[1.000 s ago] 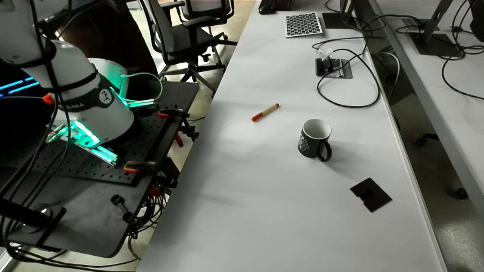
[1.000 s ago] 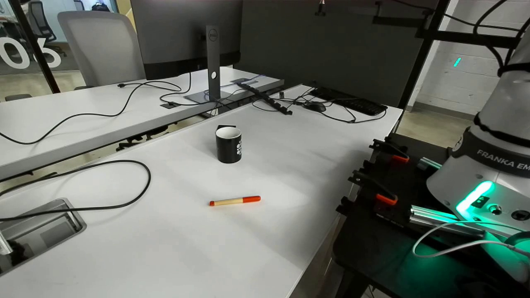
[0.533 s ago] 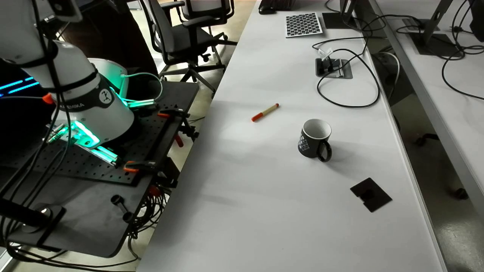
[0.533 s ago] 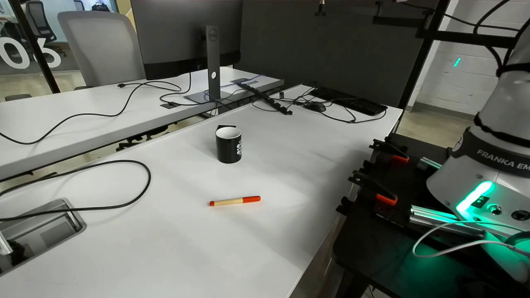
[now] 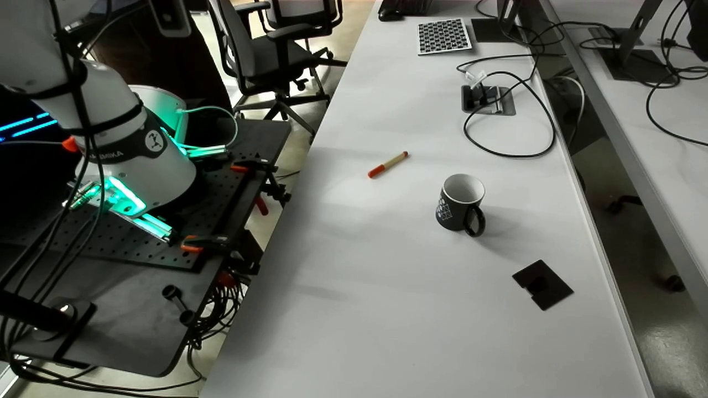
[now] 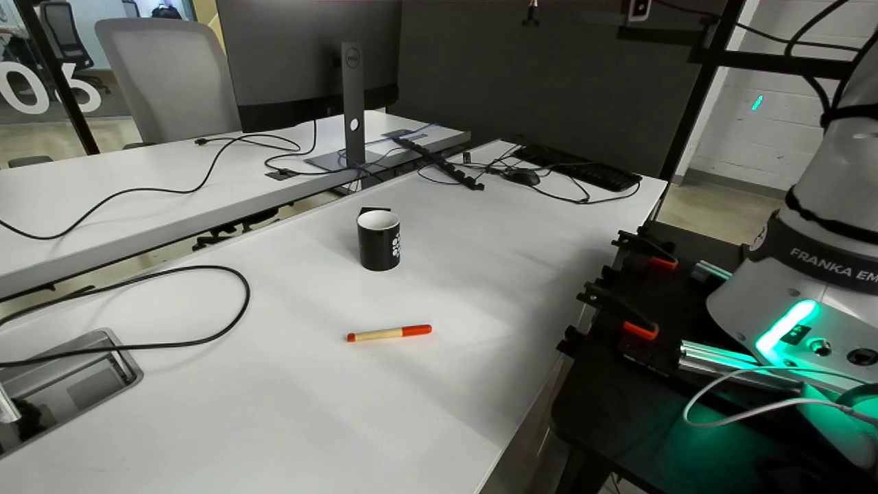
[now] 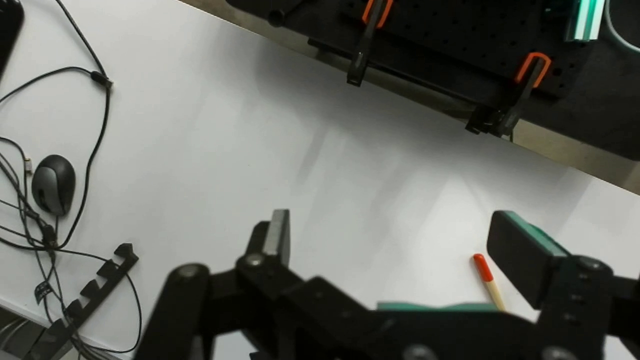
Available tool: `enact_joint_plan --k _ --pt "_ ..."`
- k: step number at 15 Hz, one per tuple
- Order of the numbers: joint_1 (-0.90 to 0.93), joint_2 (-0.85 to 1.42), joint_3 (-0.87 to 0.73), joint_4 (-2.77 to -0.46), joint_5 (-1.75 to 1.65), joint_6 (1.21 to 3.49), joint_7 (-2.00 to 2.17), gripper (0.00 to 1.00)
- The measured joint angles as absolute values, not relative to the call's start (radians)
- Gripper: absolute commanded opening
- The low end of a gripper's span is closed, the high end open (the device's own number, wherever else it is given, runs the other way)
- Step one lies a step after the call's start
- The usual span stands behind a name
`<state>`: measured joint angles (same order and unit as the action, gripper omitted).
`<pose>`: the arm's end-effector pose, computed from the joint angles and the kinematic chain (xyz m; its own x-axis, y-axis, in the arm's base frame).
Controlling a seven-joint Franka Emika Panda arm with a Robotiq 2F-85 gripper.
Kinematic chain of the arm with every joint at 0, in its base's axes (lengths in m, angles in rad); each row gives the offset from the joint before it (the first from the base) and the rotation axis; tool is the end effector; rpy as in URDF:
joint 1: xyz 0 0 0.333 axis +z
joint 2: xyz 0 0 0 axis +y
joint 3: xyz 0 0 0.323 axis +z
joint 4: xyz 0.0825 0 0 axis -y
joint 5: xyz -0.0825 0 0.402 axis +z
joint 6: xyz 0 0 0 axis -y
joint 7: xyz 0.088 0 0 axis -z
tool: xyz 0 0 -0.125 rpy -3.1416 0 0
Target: Put the pen in the cup
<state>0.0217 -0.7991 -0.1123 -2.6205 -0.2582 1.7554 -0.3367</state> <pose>0.3141 -0.0560 0.4669 0.9388 0.3220 -0.1227 0.3373 -0.9316 0.1358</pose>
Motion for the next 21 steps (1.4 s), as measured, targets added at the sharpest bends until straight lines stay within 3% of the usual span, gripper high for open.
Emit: enact_joint_plan --k 8,21 --pt "0.026 -0.789 -0.123 -2.628 -0.258 1.757 -0.340 1.00" --pt "0.171 -0.644 0.044 -2.605 -0.261 1.867 -0.332 1.00"
